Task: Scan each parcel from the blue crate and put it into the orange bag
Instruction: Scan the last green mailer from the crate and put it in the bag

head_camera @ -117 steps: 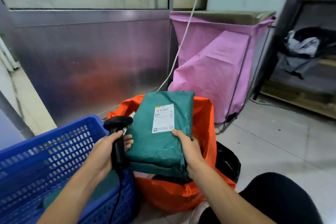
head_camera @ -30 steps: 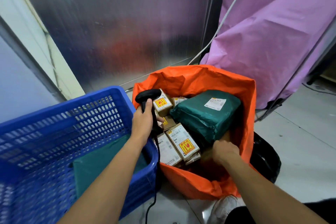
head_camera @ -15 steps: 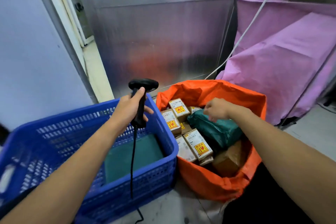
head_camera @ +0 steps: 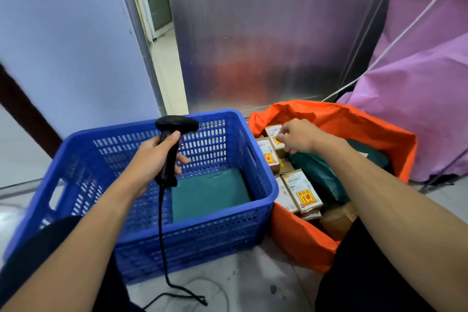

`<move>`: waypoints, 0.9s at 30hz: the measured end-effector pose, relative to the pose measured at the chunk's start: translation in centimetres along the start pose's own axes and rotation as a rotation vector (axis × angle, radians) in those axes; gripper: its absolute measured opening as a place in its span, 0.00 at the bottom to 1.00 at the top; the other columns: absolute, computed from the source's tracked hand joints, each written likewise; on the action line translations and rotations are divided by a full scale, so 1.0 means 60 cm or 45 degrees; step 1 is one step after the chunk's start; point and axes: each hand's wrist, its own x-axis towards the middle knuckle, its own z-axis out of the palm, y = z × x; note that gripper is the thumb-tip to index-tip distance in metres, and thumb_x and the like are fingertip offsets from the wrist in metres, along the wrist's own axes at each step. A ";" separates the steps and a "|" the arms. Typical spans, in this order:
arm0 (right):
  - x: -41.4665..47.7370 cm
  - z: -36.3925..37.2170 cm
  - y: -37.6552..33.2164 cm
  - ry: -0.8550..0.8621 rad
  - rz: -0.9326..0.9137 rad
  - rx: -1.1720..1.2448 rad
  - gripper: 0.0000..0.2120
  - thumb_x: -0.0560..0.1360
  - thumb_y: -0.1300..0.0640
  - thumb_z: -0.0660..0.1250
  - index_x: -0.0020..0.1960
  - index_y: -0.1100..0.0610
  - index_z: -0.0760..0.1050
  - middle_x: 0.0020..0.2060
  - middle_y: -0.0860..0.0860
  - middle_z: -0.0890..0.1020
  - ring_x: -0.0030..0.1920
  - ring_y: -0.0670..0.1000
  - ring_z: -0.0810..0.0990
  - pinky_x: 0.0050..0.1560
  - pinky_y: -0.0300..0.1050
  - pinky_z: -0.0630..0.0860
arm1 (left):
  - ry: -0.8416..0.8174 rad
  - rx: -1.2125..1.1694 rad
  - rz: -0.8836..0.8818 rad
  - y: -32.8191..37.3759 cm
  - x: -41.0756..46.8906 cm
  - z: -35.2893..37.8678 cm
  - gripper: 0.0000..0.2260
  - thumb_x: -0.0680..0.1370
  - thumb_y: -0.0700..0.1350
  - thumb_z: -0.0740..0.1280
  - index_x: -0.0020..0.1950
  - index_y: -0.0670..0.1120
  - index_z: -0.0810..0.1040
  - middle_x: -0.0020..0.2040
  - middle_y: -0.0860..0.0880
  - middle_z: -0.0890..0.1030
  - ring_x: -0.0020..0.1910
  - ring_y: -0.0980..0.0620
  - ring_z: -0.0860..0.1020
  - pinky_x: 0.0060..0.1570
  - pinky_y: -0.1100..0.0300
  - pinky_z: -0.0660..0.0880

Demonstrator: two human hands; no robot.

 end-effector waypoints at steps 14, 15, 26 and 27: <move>0.098 0.110 -0.096 -0.113 -0.142 -0.290 0.14 0.81 0.50 0.63 0.51 0.57 0.84 0.47 0.57 0.87 0.50 0.60 0.83 0.53 0.51 0.79 | 0.047 0.007 -0.097 -0.007 0.050 -0.074 0.12 0.82 0.51 0.69 0.55 0.43 0.80 0.39 0.42 0.88 0.25 0.50 0.80 0.26 0.64 0.76; 0.107 0.125 -0.098 -0.153 -0.118 -0.292 0.14 0.81 0.50 0.63 0.50 0.57 0.84 0.45 0.56 0.87 0.49 0.59 0.83 0.53 0.51 0.80 | 0.053 0.010 -0.098 -0.009 0.058 -0.082 0.12 0.82 0.52 0.69 0.55 0.42 0.80 0.38 0.43 0.88 0.25 0.50 0.80 0.27 0.64 0.77; 0.229 0.238 -0.121 -0.391 0.084 -0.270 0.12 0.78 0.53 0.62 0.50 0.61 0.79 0.42 0.57 0.85 0.44 0.59 0.84 0.49 0.49 0.80 | 0.083 0.001 -0.198 -0.022 0.118 -0.106 0.10 0.81 0.48 0.69 0.53 0.41 0.80 0.40 0.40 0.86 0.26 0.49 0.80 0.29 0.62 0.79; 0.236 0.254 -0.121 -0.413 0.094 -0.273 0.12 0.78 0.53 0.62 0.52 0.61 0.77 0.43 0.58 0.84 0.44 0.60 0.83 0.48 0.50 0.80 | 0.077 0.009 -0.205 -0.026 0.122 -0.105 0.10 0.81 0.48 0.70 0.53 0.41 0.80 0.39 0.41 0.87 0.26 0.49 0.80 0.31 0.61 0.80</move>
